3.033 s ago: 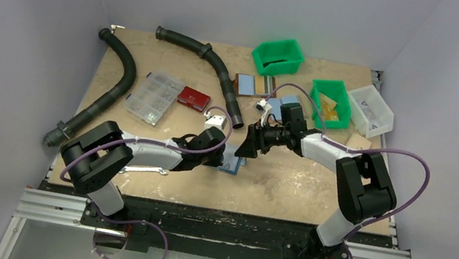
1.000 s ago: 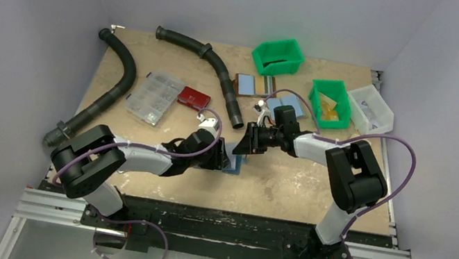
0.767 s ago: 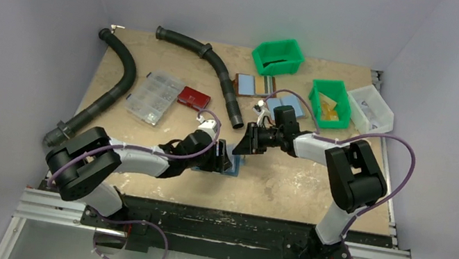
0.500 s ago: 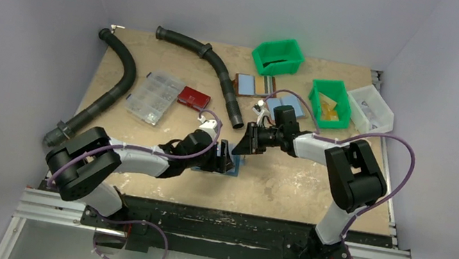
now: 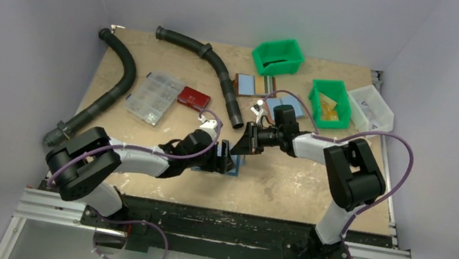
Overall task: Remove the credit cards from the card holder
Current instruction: Remove the credit card from the card holder.
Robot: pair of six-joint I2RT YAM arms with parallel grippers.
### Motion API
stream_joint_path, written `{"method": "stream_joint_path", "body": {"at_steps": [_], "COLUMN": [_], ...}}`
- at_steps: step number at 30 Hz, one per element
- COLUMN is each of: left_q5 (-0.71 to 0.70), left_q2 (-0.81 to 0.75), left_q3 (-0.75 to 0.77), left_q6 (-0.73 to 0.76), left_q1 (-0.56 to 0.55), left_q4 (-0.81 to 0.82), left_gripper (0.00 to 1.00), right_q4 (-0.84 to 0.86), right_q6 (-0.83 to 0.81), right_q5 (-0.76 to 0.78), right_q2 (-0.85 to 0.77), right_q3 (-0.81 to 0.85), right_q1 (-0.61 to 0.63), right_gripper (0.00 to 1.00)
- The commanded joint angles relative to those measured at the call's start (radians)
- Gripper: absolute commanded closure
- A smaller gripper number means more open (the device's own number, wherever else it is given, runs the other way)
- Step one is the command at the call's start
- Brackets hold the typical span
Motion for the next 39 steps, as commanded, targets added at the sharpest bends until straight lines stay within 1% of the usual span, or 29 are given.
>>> {"method": "stream_joint_path", "body": {"at_steps": [1, 5, 6, 8, 10, 14, 19, 20, 26, 33, 39], "left_q5": [0.007, -0.025, -0.031, -0.039, -0.045, -0.061, -0.077, -0.082, -0.102, -0.084, -0.060], "left_q2": [0.011, -0.010, -0.015, -0.021, -0.025, -0.034, -0.059, -0.065, -0.092, -0.105, -0.131], "left_q3": [-0.003, -0.007, -0.009, -0.011, -0.010, -0.012, -0.021, -0.023, -0.046, -0.062, -0.070], "left_q6": [0.003, -0.002, -0.003, -0.007, -0.011, -0.017, -0.024, -0.025, -0.038, -0.045, -0.045], "left_q1": [-0.006, -0.005, -0.005, -0.005, -0.003, -0.003, -0.003, -0.001, 0.012, 0.035, 0.063], "left_q4": [-0.074, -0.088, -0.091, -0.098, -0.103, -0.115, -0.132, -0.135, -0.151, -0.134, -0.128], "left_gripper": [0.29, 0.33, 0.36, 0.48, 0.56, 0.62, 0.62, 0.62, 0.57, 0.53, 0.53], "right_q4": [0.041, 0.041, 0.041, 0.041, 0.041, 0.039, 0.031, 0.029, 0.017, 0.009, 0.004], "right_q6": [0.015, 0.015, 0.015, 0.015, 0.014, 0.012, -0.010, -0.013, -0.026, -0.034, -0.038], "right_q5": [-0.037, -0.037, -0.037, -0.037, -0.037, -0.040, -0.039, -0.035, -0.022, -0.020, -0.015], "right_q2": [0.003, 0.005, 0.005, 0.006, 0.006, 0.005, 0.003, 0.004, 0.003, 0.002, 0.003], "right_q3": [-0.002, -0.002, -0.002, -0.002, -0.001, 0.002, 0.009, 0.010, 0.013, 0.016, 0.017], "right_q1": [0.008, 0.007, 0.007, 0.007, 0.007, 0.008, 0.007, 0.007, 0.008, 0.007, 0.007], "right_gripper": [0.77, 0.72, 0.71, 0.70, 0.67, 0.61, 0.49, 0.48, 0.46, 0.47, 0.46]}}
